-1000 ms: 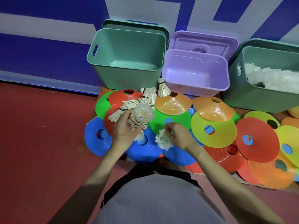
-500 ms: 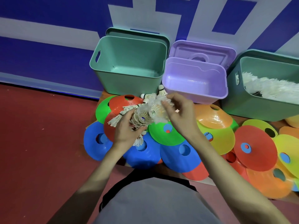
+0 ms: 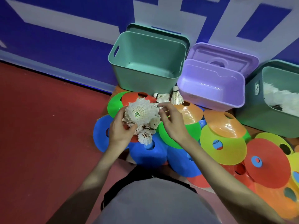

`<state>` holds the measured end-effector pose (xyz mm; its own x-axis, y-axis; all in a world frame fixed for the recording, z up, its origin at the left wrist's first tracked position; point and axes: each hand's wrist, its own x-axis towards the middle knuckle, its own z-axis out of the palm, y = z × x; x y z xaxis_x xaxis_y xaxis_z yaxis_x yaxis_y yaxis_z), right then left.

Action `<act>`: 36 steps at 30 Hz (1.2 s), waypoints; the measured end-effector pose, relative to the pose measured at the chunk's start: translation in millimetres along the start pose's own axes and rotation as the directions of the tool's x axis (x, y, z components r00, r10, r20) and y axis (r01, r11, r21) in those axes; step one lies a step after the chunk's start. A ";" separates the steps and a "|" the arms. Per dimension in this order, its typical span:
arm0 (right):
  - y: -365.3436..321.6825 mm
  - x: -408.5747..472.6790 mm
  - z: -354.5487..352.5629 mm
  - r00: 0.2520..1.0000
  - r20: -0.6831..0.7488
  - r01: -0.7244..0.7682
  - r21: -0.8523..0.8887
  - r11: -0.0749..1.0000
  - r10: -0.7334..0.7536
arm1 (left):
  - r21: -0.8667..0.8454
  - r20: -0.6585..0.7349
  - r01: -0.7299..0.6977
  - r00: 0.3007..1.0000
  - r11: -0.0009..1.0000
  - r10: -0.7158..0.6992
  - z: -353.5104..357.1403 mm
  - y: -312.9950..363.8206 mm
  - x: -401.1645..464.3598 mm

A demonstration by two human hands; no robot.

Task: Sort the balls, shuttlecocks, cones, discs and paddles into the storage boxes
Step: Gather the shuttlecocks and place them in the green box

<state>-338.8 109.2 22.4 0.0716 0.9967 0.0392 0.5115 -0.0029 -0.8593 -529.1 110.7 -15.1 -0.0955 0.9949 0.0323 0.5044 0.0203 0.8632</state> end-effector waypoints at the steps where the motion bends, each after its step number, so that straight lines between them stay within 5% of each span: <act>1: 8.3 -0.3 5.6 0.997 0.064 -0.035 -0.052 0.998 0.038 | -0.003 -0.004 0.013 1.000 1.000 -0.013 -2.2 -3.8 -2.1; 6: 33.2 -1.6 35.5 0.902 0.419 0.083 -0.401 0.912 0.102 | -0.026 -0.030 0.035 0.999 0.999 -0.036 -8.2 -16.7 -14.9; 9: 38.6 -1.2 49.6 0.866 0.487 0.163 -0.495 0.853 0.117 | -0.035 -0.023 0.027 0.999 0.999 -0.028 -11.0 -19.8 -21.7; 17: 31.1 4.4 26.6 0.982 0.186 0.064 -0.429 0.901 0.019 | 0.037 -0.018 0.022 1.000 0.999 -0.022 -19.5 -25.5 -23.1; 22: 10.3 4.5 -19.8 0.992 -0.129 -0.024 -0.237 0.971 -0.007 | 0.077 -0.014 -0.005 1.000 0.997 0.006 -15.7 -21.6 -19.5; 26: -14.5 6.0 -43.6 0.957 -0.289 0.011 0.112 0.994 0.022 | 0.115 0.015 -0.045 0.999 0.992 0.044 -6.7 -18.9 -15.0; 29: -25.5 6.9 -46.2 0.974 -0.227 0.047 0.225 0.973 0.006 | 0.133 0.045 -0.060 0.998 0.989 0.054 -1.0 -15.9 -11.5; 36: -26.0 8.0 -18.6 0.999 0.004 0.032 -0.005 0.999 -0.032 | 0.099 0.102 -0.104 0.990 0.990 0.094 7.2 2.8 -5.1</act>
<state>-335.6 115.7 54.5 0.0517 0.9966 0.0645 0.5175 0.0285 -0.8552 -521.0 106.3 -16.5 0.0405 0.9973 0.0613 0.5944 -0.0733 0.8008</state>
